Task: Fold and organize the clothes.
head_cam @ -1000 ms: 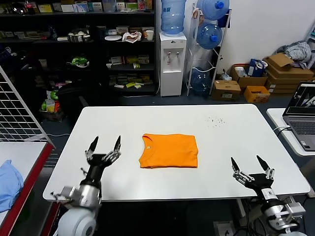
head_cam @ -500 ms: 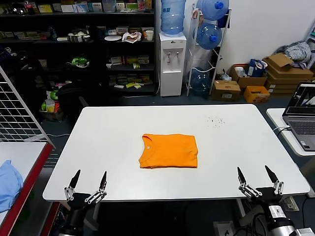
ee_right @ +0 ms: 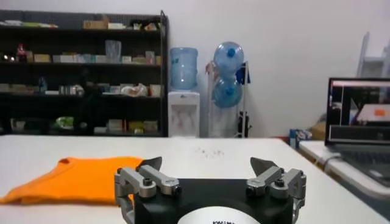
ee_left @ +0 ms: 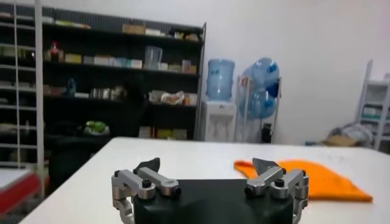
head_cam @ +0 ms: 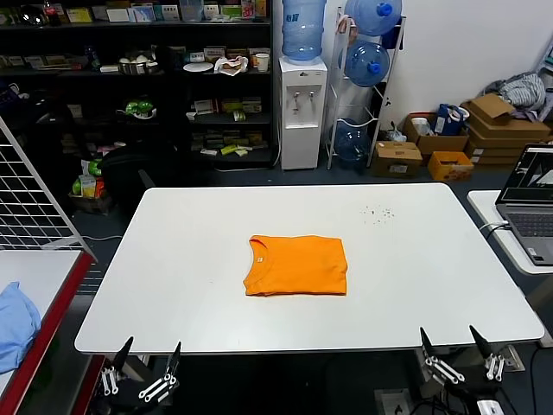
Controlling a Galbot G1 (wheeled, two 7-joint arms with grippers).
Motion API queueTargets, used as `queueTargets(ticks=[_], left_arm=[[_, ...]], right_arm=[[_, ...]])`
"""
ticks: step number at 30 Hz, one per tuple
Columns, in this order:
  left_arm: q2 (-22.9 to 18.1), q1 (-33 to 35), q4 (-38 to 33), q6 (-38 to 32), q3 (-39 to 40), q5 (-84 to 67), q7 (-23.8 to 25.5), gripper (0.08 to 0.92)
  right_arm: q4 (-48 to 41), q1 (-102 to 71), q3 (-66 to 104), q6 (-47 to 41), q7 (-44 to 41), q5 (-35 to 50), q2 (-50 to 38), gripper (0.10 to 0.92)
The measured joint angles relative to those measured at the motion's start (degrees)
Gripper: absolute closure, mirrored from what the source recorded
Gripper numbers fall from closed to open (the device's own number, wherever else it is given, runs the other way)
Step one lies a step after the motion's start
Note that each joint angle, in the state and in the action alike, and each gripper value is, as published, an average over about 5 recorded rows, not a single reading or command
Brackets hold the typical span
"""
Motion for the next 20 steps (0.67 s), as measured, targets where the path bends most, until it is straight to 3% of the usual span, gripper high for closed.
queueTargets(ticks=[20], left_arm=[[0.67, 8.27, -1.24, 6.06, -1.88, -2.43, -2.95, 0.079]], right_arm=[[-2.55, -9.24, -2.05, 0.18, 0.89, -1.75, 1.44, 0.104]])
